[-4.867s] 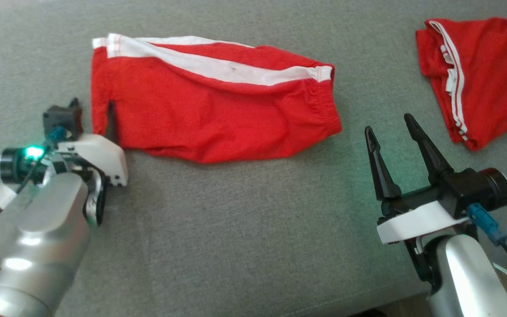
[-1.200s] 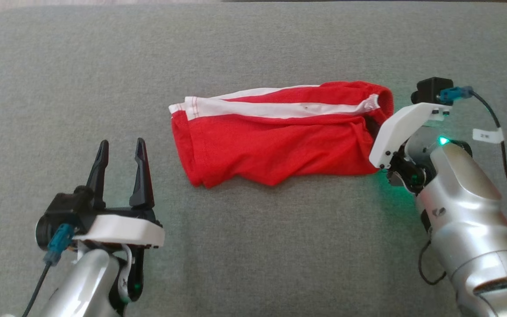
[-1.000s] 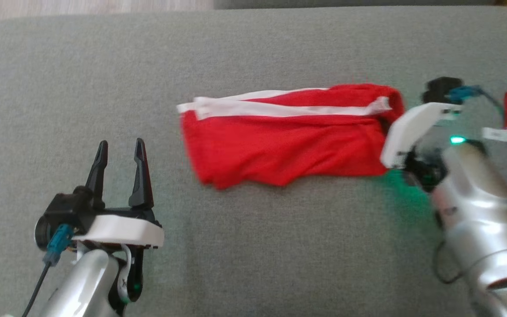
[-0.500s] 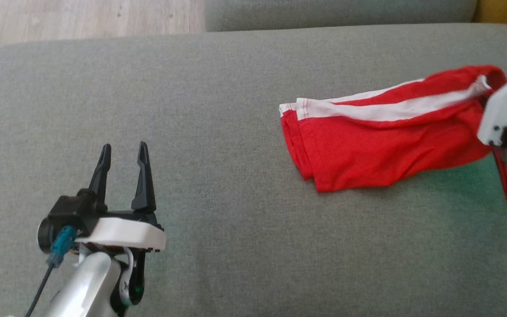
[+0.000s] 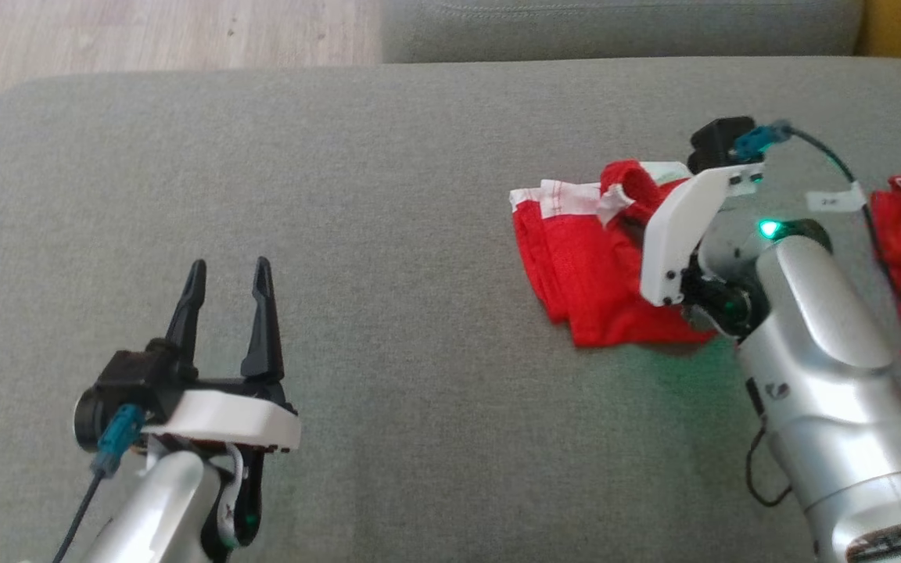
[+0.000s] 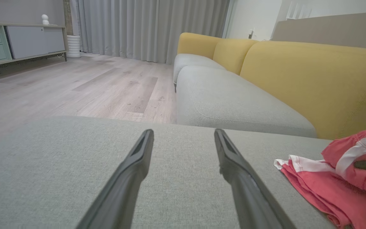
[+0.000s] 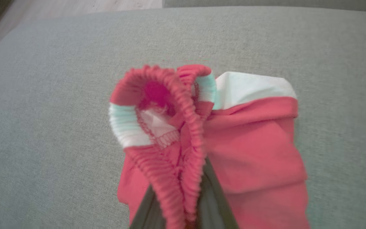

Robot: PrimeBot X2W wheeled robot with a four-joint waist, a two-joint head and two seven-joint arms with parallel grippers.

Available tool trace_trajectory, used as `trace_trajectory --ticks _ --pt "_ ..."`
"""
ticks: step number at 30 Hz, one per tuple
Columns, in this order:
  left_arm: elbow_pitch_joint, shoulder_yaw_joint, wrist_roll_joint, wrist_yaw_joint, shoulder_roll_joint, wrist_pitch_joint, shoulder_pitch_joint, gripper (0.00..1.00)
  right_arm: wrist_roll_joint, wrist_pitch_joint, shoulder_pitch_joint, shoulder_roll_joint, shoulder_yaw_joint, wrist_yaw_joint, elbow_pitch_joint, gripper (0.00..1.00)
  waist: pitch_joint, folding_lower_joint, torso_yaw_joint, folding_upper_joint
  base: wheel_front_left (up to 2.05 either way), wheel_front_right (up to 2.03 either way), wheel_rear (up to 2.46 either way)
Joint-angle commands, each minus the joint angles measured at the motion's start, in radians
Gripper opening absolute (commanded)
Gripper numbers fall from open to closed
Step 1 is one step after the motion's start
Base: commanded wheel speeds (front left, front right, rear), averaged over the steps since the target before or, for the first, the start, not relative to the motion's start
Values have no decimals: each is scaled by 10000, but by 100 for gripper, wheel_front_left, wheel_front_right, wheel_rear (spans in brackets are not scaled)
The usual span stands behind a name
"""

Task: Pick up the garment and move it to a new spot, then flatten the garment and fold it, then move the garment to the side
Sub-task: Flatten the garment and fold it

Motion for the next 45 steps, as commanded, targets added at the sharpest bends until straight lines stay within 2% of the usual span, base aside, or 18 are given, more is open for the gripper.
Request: trace_trajectory --ticks 1,7,13,14,15,22,26,28,29,32,36,38,44,45 --pt "-318 309 20 -15 270 17 -326 100 -78 -18 -254 282 184 67 -428 0 87 1 90 0 0 0 0" --pt "-275 244 32 -45 231 20 -473 100 -100 -326 -304 530 429 67 -108 0 335 1 312 0 0 0 0" --pt "-159 191 16 -87 161 -11 -585 100 859 -600 -385 544 1108 67 239 0 412 1 450 0 0 0 0" --pt "-137 190 8 -90 155 -17 -588 100 1026 -691 -393 544 1200 67 264 40 405 1 451 0 0 0 0" --pt "-117 191 3 -88 153 -24 -586 100 1188 -808 -403 545 1273 67 281 100 393 1 443 0 0 0 0" --pt "-30 264 -63 -50 197 -90 -448 100 2330 -1304 -476 546 1497 67 -80 100 56 1 201 0 0 0 0" --pt "-50 339 -116 11 270 -122 -254 100 2619 -1371 -342 475 1058 67 -758 100 -172 1 -42 0 0 0 0" --pt "-104 378 -151 51 321 -136 -127 100 2790 -1379 -58 78 544 67 -1483 100 -306 1 -189 0 0 0 0" --pt "-104 378 -151 51 321 -136 -127 100 2790 -1379 -58 78 544 67 -1483 100 -306 1 -189 0 0 0 0" --pt "-170 398 -172 69 374 -141 -60 100 2300 -1727 294 -538 -83 67 -1984 100 -369 1 -281 0 0 0 0" --pt "-235 372 -172 79 393 -137 -56 100 1227 -2395 901 -980 -744 67 -2238 100 -386 1 -314 0 0 0 0" --pt "-271 341 -170 78 385 -127 -68 100 635 -2780 1198 -990 -788 67 -2276 100 -361 1 -299 0 0 0 0" --pt "-277 235 -171 10 347 -101 -176 100 -660 -4034 1694 -357 -456 67 -1945 100 -227 1 -117 0 0 0 0" --pt "-269 219 -168 0 343 -98 -198 100 -854 -4193 1696 -225 -301 67 -1824 75 -196 1 -69 0 0 0 0"
